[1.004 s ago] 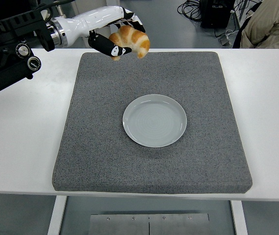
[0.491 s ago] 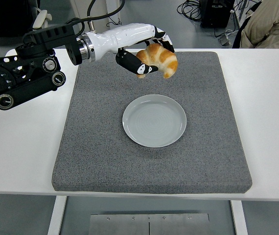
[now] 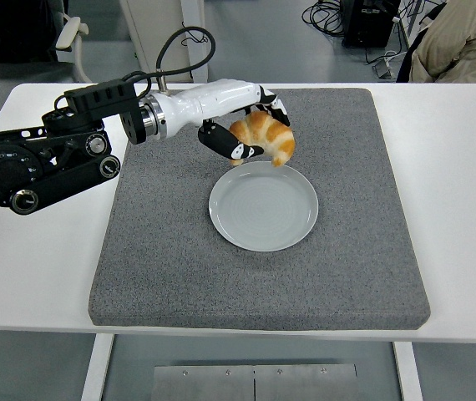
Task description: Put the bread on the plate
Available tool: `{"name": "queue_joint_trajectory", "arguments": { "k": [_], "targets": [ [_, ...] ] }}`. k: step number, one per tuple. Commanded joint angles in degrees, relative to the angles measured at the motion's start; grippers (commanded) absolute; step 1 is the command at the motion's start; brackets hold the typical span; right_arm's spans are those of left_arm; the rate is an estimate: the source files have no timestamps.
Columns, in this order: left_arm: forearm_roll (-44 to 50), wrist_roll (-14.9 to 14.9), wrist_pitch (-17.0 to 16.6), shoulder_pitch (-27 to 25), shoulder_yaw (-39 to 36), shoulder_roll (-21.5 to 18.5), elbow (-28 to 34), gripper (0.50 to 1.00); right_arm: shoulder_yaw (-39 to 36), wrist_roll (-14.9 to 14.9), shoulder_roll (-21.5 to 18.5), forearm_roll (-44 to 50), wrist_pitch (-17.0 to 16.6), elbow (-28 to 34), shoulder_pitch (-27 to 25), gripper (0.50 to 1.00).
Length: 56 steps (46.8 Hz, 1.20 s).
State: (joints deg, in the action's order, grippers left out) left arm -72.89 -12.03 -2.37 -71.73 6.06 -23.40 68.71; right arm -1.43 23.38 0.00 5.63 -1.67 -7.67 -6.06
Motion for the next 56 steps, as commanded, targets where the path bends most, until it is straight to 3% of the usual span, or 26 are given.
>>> {"name": "queue_joint_trajectory", "arguments": {
  "k": [1, 56],
  "targets": [
    [-0.94, -0.01, -0.97, 1.24, -0.26, 1.16, -1.29, 0.524, -0.06, 0.0, 0.0, 0.0, 0.0, -0.07, 0.0, 1.0],
    [-2.79, -0.1, -3.6, 8.09, -4.12, 8.28, -9.29, 0.533, 0.02, 0.0, 0.0, 0.0, 0.0, -0.07, 0.0, 1.0]
  ]
}}
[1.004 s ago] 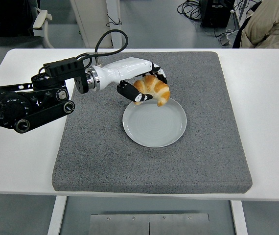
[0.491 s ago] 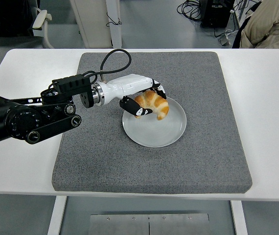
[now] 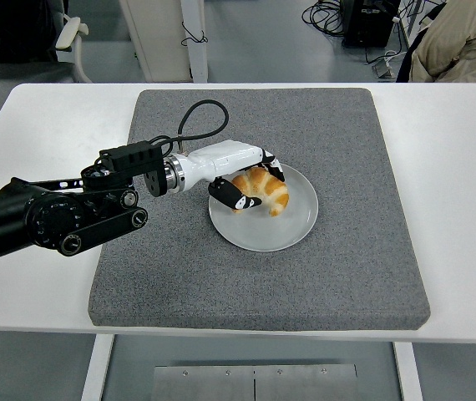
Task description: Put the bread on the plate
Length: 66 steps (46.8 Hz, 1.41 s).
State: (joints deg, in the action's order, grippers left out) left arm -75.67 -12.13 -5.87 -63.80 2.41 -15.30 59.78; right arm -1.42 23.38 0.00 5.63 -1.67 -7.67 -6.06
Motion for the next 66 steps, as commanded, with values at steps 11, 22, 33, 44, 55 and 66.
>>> {"name": "queue_joint_trajectory", "arguments": {
  "k": [11, 22, 33, 44, 55, 66],
  "targets": [
    [0.0, 0.01, -0.72, 0.34, -0.83, 0.62, -0.72, 0.536, 0.01, 0.0, 0.0, 0.0, 0.0, 0.02, 0.0, 1.0],
    [0.0, 0.01, -0.72, 0.6, -0.83, 0.71, -0.81, 0.546, 0.01, 0.0, 0.0, 0.0, 0.0, 0.02, 0.0, 1.0],
    [0.0, 0.01, -0.72, 0.87, -0.92, 1.23, -1.33, 0.558, 0.01, 0.0, 0.0, 0.0, 0.0, 0.02, 0.0, 1.0],
    [0.0, 0.01, -0.72, 1.13, -0.92, 1.76, -2.39, 0.572, -0.08, 0.0, 0.0, 0.0, 0.0, -0.07, 0.0, 1.0],
    [0.17, 0.01, -0.72, 1.57, -0.83, 1.85, -2.92, 0.711, 0.01, 0.0, 0.0, 0.0, 0.0, -0.07, 0.0, 1.0],
    [1.4, -0.26, -0.02, 1.57, -0.65, 1.85, -2.83, 0.955, 0.01, 0.0, 0.0, 0.0, 0.0, -0.07, 0.0, 1.0]
  ]
}}
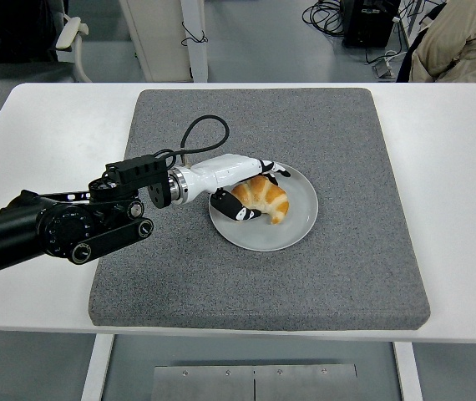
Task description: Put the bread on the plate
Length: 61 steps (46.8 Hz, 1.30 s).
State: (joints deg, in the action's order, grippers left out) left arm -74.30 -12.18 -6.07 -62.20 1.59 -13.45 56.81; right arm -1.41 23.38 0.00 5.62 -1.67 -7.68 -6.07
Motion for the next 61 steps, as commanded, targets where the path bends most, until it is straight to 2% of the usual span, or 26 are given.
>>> {"name": "queue_joint_trajectory", "arguments": {
  "k": [1, 20, 40, 54, 61],
  "targets": [
    [0.12, -0.3, 0.18, -0.02, 0.17, 0.0, 0.14, 0.957, 0.0, 0.0, 0.0, 0.0, 0.0, 0.03, 0.0, 1.0],
    [14.0, -0.56, 4.31, -0.46, 3.06, -0.62, 1.11, 0.968, 0.0, 0.0, 0.0, 0.0, 0.0, 0.03, 0.0, 1.0],
    [22.88, -0.65, 4.31, 0.15, 10.8, -1.84, 1.11, 0.98, 0.0, 0.0, 0.0, 0.0, 0.0, -0.05, 0.0, 1.0],
    [39.31, -0.83, 3.69, 0.77, 14.93, -3.08, 0.4, 0.989, 0.0, 0.0, 0.0, 0.0, 0.0, -0.06, 0.0, 1.0],
    [43.97, -0.83, 3.61, 0.77, 17.12, -2.99, -0.65, 0.995, 0.0, 0.0, 0.0, 0.0, 0.0, 0.03, 0.0, 1.0]
  ]
}}
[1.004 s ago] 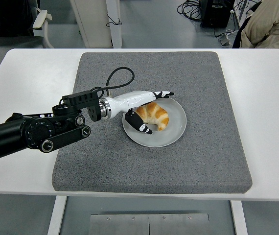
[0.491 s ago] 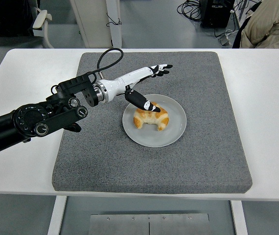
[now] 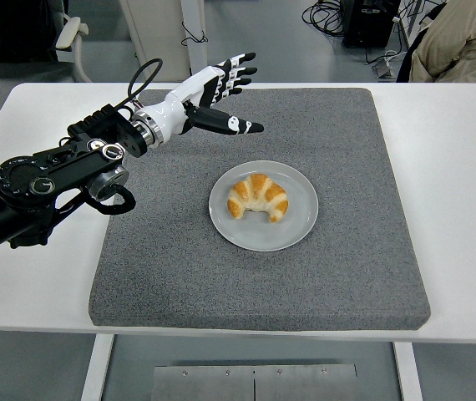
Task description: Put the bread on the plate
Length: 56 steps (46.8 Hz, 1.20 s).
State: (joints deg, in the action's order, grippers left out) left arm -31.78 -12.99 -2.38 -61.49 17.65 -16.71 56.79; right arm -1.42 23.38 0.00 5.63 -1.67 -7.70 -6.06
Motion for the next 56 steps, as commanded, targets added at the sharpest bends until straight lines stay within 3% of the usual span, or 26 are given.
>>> {"name": "queue_joint_trajectory", "arguments": {
  "k": [1, 9, 15, 24, 37, 56],
  "targets": [
    [1.9, -0.11, 0.01, 0.05, 1.5, 0.36, -0.89, 0.995, 0.01, 0.0, 0.0, 0.0, 0.0, 0.05, 0.0, 1.0],
    [5.15, -1.24, -0.08, 0.58, 5.2, 1.41, -4.66, 0.995, 0.01, 0.0, 0.0, 0.0, 0.0, 0.05, 0.0, 1.0],
    [7.61, -3.88, -0.08, 0.05, 6.08, 5.8, -11.78, 0.995, 0.01, 0.0, 0.0, 0.0, 0.0, -0.04, 0.0, 1.0],
    [14.72, -4.5, 0.01, -0.3, 8.8, 10.03, -21.45, 0.993, 0.01, 0.0, 0.0, 0.0, 0.0, -0.04, 0.0, 1.0],
    [20.27, -6.87, 0.54, -0.04, 11.88, 12.13, -26.11, 0.993, 0.01, 0.0, 0.0, 0.0, 0.0, 0.05, 0.0, 1.0],
    [28.7, -6.96, 0.8, 1.28, 15.22, 14.6, -32.79, 0.995, 0.01, 0.0, 0.0, 0.0, -0.09, -0.04, 0.0, 1.0]
  ]
}}
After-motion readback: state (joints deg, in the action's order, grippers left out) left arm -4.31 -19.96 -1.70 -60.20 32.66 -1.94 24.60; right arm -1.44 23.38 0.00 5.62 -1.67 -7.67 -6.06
